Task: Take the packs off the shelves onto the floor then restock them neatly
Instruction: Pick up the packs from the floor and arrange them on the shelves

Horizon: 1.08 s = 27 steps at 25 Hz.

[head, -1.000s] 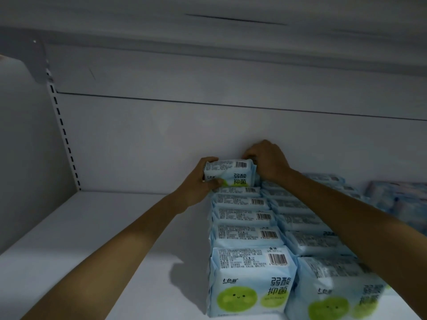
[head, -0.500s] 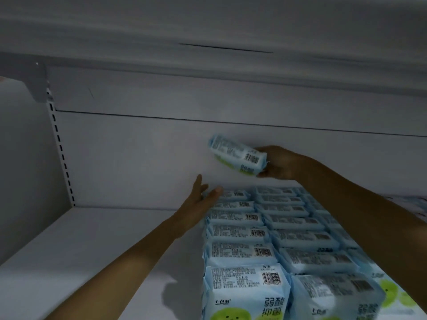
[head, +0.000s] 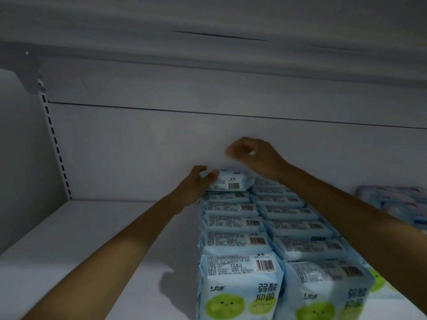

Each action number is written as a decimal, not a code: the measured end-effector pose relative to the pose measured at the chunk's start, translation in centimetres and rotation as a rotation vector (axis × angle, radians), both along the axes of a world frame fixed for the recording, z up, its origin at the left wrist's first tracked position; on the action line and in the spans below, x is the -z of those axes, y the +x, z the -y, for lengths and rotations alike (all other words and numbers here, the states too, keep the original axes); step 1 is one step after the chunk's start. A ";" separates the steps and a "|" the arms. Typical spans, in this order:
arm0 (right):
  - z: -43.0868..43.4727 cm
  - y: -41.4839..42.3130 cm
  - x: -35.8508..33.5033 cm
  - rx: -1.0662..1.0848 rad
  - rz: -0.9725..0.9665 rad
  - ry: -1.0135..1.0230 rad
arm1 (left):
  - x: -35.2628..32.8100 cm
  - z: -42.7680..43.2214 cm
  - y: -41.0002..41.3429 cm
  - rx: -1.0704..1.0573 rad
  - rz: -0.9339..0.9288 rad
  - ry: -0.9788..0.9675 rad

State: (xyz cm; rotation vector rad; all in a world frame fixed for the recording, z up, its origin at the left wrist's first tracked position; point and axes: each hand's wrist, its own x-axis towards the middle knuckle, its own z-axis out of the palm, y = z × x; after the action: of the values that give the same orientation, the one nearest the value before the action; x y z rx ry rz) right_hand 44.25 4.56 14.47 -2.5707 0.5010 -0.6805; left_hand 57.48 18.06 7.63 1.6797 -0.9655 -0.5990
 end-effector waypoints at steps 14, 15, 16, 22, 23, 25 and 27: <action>3.9 1.7 4.0 -0.022 -0.429 -0.114 | 3.9 0.2 -2.3 -0.209 -0.458 -0.205; 3.9 1.8 4.8 -0.008 -0.374 -0.137 | 3.6 -0.1 -2.7 -0.218 -0.474 -0.234; 3.8 1.7 5.3 0.014 -0.278 -0.168 | 3.5 -0.4 -3.2 -0.206 -0.542 -0.265; 2.8 -0.2 5.3 0.020 -0.471 -0.114 | 2.5 -0.3 -5.3 -0.077 -0.763 -0.334; 2.4 -1.2 4.5 -0.001 -0.388 -0.140 | 2.1 -0.3 -5.6 -0.069 -0.761 -0.330; 2.2 -4.3 2.7 -0.002 -0.148 -0.203 | 1.9 -0.1 -5.3 -0.056 -0.794 -0.356; 2.1 -7.9 1.6 0.047 0.044 -0.114 | 1.8 0.0 -5.6 -0.027 -0.772 -0.362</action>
State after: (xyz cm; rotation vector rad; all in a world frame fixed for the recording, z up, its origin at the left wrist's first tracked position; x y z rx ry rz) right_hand 36.36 2.44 12.89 -2.6505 0.5237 -0.8021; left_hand 51.87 18.05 5.83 0.9991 -0.4461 -0.9016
